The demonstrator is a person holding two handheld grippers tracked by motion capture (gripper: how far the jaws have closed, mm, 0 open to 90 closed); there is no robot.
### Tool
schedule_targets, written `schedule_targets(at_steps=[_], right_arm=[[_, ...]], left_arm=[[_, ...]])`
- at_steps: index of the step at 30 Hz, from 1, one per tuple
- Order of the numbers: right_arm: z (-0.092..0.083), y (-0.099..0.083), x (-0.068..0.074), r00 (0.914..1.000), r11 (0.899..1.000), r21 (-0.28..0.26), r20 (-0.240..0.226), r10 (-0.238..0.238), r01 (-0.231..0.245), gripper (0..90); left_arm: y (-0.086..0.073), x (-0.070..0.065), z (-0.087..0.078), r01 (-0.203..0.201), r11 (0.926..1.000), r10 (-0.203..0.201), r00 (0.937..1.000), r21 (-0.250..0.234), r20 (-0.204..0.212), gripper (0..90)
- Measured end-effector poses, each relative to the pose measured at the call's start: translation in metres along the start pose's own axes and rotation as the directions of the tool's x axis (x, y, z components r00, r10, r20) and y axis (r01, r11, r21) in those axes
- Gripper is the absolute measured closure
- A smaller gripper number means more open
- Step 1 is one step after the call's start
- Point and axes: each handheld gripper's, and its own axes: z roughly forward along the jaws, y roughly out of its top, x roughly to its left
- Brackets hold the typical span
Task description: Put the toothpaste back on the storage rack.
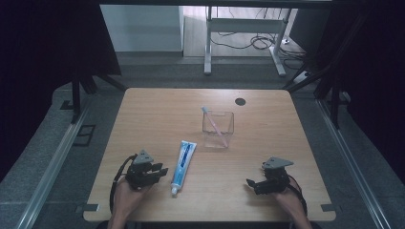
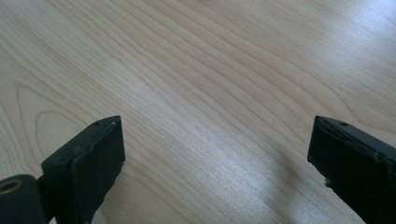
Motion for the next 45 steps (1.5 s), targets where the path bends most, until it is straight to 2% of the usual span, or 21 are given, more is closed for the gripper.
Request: schedule_targets(at_steps=[6, 10, 15, 24, 28, 29, 32, 39, 43, 45], right_arm=[[-0.001, 0.000, -0.001, 1.0000, 1.000, -0.006, 0.004, 0.000, 0.000, 5.0], [-0.002, 0.000, -0.001, 1.0000, 1.000, -0.010, 0.009, 0.002, -0.002, 5.2], [-0.002, 0.000, -0.001, 1.0000, 1.000, -0.008, 0.009, -0.001, 0.001, 5.5], [-0.002, 0.000, -0.002, 1.0000, 1.000, -0.009, 0.008, -0.002, 0.003, 5.8], [-0.002, 0.000, -0.002, 1.0000, 1.000, -0.009, 0.007, -0.003, 0.003, 6.0], [-0.002, 0.000, -0.002, 1.0000, 1.000, -0.009, 0.006, -0.003, 0.003, 6.1], [-0.002, 0.000, -0.002, 1.0000, 1.000, -0.007, 0.005, -0.005, 0.005, 6.2], [-0.002, 0.000, -0.002, 1.0000, 1.000, -0.005, 0.003, -0.008, 0.008, 6.5], [-0.002, -0.001, -0.002, 1.0000, 1.000, -0.001, 0.005, -0.007, 0.007, 6.8], [-0.002, -0.001, -0.003, 1.0000, 1.000, 0.000, 0.007, -0.005, 0.005, 6.9]], left_arm=[[0.006, -0.006, -0.004, -0.016, 0.9998, 0.016, 0.9998, -0.014, 0.011, 85.8], [0.011, -0.011, -0.003, -0.024, 0.9997, 0.024, 0.9994, -0.011, 0.027, 86.8], [0.017, -0.019, 0.001, -0.059, 0.9982, 0.058, 0.9977, 0.007, 0.034, 88.9], [0.027, -0.039, 0.012, -0.102, 0.9943, 0.098, 0.9909, 0.032, 0.092, 89.6], [0.029, -0.049, 0.022, -0.125, 0.9902, 0.118, 0.9876, 0.063, 0.104, 89.6], [0.029, -0.053, 0.028, -0.141, 0.9869, 0.132, 0.9859, 0.079, 0.102, 89.6], [0.029, -0.057, 0.033, -0.156, 0.9828, 0.146, 0.9840, 0.098, 0.102, 89.6], [0.024, -0.060, 0.042, -0.163, 0.9762, 0.153, 0.9849, 0.143, 0.082, 89.5], [0.020, -0.060, 0.043, -0.147, 0.9784, 0.134, 0.9861, 0.145, 0.098, 89.6], [0.019, -0.059, 0.042, -0.150, 0.9771, 0.136, 0.9856, 0.151, 0.100, 89.6]])
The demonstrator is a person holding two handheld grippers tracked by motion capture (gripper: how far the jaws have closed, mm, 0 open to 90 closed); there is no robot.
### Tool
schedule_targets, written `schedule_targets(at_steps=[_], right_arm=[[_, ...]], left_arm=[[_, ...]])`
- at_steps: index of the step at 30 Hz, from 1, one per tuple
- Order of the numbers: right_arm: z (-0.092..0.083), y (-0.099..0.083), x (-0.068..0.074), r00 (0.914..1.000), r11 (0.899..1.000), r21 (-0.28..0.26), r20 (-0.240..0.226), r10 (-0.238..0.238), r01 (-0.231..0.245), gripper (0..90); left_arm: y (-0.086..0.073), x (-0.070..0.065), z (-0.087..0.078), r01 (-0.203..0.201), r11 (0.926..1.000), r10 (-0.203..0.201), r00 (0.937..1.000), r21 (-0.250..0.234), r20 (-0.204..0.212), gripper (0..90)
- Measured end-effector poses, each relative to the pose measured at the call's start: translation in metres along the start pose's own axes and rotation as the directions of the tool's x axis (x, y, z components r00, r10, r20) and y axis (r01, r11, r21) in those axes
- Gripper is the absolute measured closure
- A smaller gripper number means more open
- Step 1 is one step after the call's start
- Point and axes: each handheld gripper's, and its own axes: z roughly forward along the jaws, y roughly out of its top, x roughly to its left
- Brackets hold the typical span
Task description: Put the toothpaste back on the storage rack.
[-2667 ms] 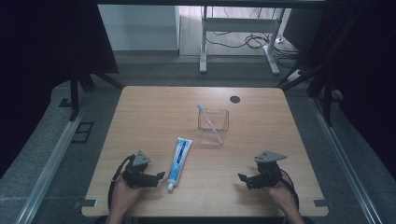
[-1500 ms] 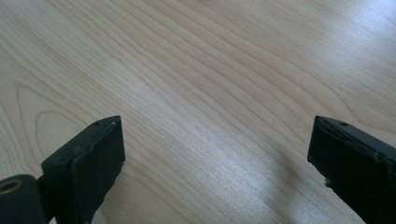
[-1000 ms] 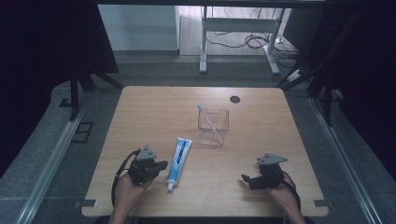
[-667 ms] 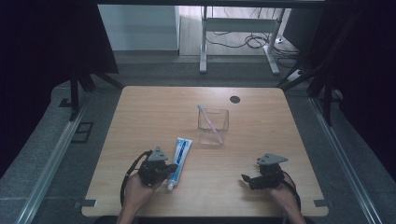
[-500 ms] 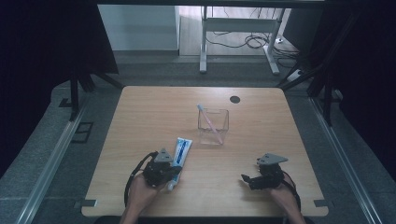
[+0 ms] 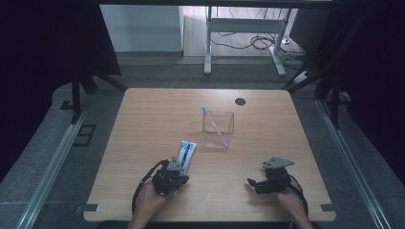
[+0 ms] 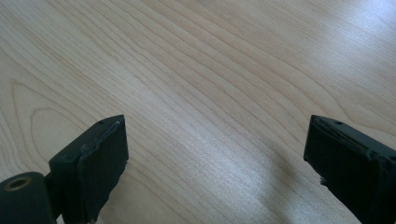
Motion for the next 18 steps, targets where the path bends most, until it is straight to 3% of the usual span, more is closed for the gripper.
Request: schedule_targets(at_steps=[7, 18], right_arm=[[0.000, 0.000, 0.000, 1.0000, 1.000, 0.000, -0.001, -0.001, 0.001, 7.1], [0.000, 0.000, 0.000, 1.0000, 1.000, 0.002, -0.004, -0.003, 0.003, 8.0]], left_arm=[[-0.006, 0.006, -0.004, 0.022, 0.9998, -0.022, 0.9997, -0.001, -0.014, 89.6], [-0.013, 0.017, -0.010, 0.004, 0.9999, -0.004, 0.9998, 0.009, -0.021, 89.4]])
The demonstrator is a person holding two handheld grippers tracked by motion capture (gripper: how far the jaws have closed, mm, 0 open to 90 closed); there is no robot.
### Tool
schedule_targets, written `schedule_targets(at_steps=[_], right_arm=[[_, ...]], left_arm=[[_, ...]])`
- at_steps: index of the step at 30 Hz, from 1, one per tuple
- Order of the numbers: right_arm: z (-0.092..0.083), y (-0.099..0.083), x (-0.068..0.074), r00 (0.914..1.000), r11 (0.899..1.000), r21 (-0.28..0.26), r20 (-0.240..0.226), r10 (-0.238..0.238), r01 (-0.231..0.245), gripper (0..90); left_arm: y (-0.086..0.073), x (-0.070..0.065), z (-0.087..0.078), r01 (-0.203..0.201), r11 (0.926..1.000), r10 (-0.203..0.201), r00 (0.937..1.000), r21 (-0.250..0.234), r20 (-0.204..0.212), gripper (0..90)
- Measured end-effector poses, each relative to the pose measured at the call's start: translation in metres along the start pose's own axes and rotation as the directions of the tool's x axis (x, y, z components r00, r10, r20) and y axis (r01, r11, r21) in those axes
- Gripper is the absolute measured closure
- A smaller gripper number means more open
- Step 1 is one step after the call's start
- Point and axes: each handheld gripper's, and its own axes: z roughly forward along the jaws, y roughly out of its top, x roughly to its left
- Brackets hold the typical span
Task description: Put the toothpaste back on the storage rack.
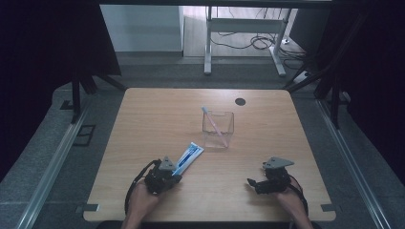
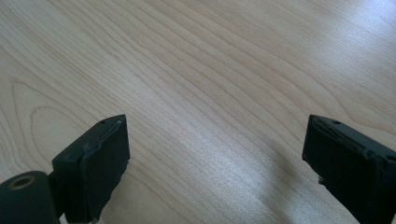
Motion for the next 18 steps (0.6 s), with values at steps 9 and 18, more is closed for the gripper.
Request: schedule_targets(at_steps=[9, 18], right_arm=[[-0.0003, -0.0004, -0.0013, 1.0000, 1.000, -0.002, 0.000, 0.002, -0.002, 8.4], [0.0008, -0.0010, -0.0014, 1.0000, 1.000, 0.007, -0.002, 0.002, -0.002, 8.5]], left_arm=[[-0.0030, 0.0046, -0.0006, -0.017, 0.9997, 0.018, 0.9997, 0.016, -0.018, 88.0], [0.0053, 0.0051, -0.0095, -0.013, 0.9999, 0.013, 0.9998, -0.004, 0.012, 81.6]])
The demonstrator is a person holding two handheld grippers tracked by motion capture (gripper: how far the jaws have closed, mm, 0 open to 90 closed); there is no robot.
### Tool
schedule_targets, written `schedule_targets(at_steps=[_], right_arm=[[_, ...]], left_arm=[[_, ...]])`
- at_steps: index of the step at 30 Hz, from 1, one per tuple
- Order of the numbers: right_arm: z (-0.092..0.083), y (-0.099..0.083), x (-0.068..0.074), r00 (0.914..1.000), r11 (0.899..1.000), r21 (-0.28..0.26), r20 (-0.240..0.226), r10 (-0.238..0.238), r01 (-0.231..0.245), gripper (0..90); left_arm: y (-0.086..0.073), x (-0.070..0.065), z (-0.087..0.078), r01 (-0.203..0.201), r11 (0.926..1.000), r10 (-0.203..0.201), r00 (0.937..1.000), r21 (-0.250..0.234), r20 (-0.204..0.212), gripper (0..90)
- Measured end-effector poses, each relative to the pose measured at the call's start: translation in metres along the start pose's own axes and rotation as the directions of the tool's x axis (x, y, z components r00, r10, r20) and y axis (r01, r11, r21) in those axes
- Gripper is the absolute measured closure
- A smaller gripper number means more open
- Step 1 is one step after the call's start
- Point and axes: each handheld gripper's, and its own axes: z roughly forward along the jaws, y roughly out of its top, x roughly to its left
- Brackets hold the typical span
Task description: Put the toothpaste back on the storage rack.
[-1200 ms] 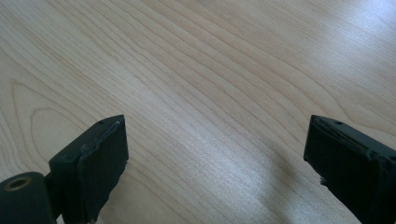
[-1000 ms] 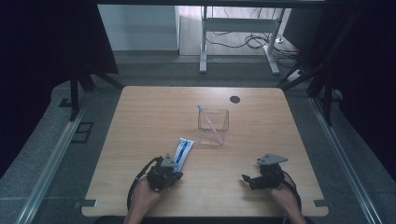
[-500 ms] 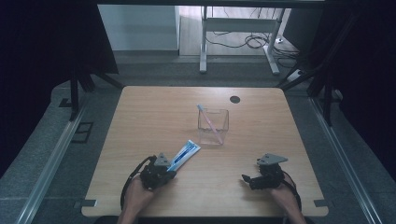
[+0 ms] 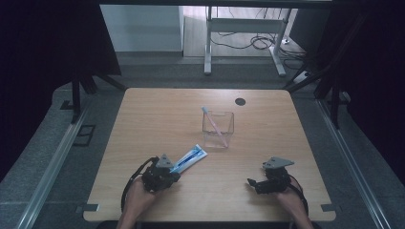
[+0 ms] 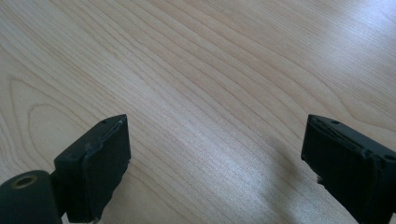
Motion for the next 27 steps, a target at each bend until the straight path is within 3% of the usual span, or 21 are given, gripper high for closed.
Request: schedule_targets(at_steps=[6, 16, 27], right_arm=[[-0.001, 0.000, -0.001, 1.0000, 1.000, -0.002, 0.006, 0.006, -0.006, 8.6], [0.000, 0.000, 0.000, 1.0000, 1.000, 0.001, 0.004, 0.003, -0.003, 8.8], [0.000, -0.001, 0.000, 1.0000, 1.000, 0.004, 0.002, 0.002, -0.002, 8.8]], left_arm=[[0.004, 0.008, -0.010, 0.000, 1.0000, 0.000, 0.9998, 0.002, -0.020, 77.0], [0.019, 0.020, -0.013, 0.011, 0.9972, -0.010, 0.9997, 0.074, -0.020, 66.4], [0.039, 0.031, 0.002, 0.009, 0.9821, -0.002, 0.9994, 0.188, -0.034, 57.1]])
